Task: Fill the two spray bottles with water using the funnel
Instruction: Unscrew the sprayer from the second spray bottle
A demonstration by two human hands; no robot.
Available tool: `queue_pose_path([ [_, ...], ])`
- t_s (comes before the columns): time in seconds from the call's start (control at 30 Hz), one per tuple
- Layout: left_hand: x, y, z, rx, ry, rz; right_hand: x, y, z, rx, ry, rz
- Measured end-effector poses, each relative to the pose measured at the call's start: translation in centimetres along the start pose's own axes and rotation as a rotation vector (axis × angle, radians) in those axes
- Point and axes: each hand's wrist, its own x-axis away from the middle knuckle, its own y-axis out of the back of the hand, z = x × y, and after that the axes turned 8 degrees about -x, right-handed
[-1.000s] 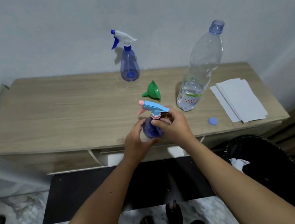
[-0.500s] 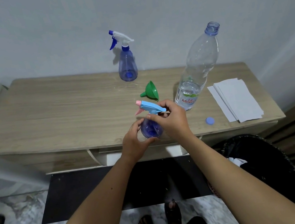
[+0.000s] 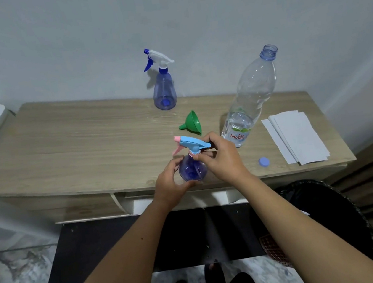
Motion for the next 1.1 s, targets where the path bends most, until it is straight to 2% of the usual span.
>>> queue_pose_path([
  [0.27,-0.1,0.1,0.2,0.002,-0.021,0.019,0.0,-0.5,0.9,0.035,0.023,-0.005],
  [0.43,0.1,0.4,-0.2,0.004,-0.016,0.039,0.3,0.4,0.5,0.009,-0.014,0.072],
  [0.53,0.0,0.4,-0.1,0.009,-0.022,0.051,0.3,0.1,1.0,0.047,0.014,0.036],
  [0.8,0.3,0.9,-0.9,0.004,-0.078,0.052,0.0,0.3,1.2,-0.054,-0.027,0.077],
  [0.87,0.3,0.9,-0.9,0.005,-0.073,0.058,-0.2,0.0,1.4,-0.013,-0.007,0.036],
  [1.1,-0.1,0.7,0.1,-0.010,-0.021,0.060,-0.2,0.4,1.6,-0.015,-0.025,0.075],
])
